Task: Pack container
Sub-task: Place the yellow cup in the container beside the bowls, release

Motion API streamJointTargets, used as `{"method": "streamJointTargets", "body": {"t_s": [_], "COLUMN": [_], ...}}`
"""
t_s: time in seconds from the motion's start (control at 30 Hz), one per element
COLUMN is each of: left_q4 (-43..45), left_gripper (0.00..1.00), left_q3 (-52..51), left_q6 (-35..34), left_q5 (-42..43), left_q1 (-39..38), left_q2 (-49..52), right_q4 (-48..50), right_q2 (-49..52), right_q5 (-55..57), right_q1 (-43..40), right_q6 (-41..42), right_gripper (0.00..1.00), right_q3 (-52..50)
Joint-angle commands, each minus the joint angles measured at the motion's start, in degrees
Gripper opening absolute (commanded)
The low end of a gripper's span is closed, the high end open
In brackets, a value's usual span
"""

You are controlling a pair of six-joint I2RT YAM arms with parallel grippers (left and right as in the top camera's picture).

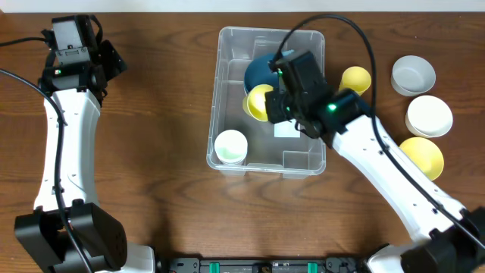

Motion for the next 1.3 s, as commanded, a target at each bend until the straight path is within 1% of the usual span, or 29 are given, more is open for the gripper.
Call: {"method": "streamJointTargets", "body": {"t_s": [0.0,0.13,0.7,1.27], "left_q4": [-0.22,-0.2,-0.22,-0.22], "left_gripper": [0.98,0.98,0.98,0.98], "left_q3": [0.72,0.72,0.72,0.72], "left_q6": [0.13,0.13,0.13,0.13], "left_q5": [-0.7,-0.7,-0.7,-0.7], "left_q1": [0.2,0.2,0.2,0.2], "left_q2": [-0.83,-0.83,-0.83,-0.83], "right_q4": [-1.18,-2.16,-2.43,1.92], "right_q2": [3.13,5.35,12.68,19.82], "right_q5": [1.44,1.44,1.09,0.94], "right_q1": [0.5,0.5,2.03,3.21], "right_q6": [2.27,4.0,5.92,5.86], "right_gripper": [0.01,0.01,0.01,0.01], "right_q3": [3.17,3.87,3.93,3.93]}}
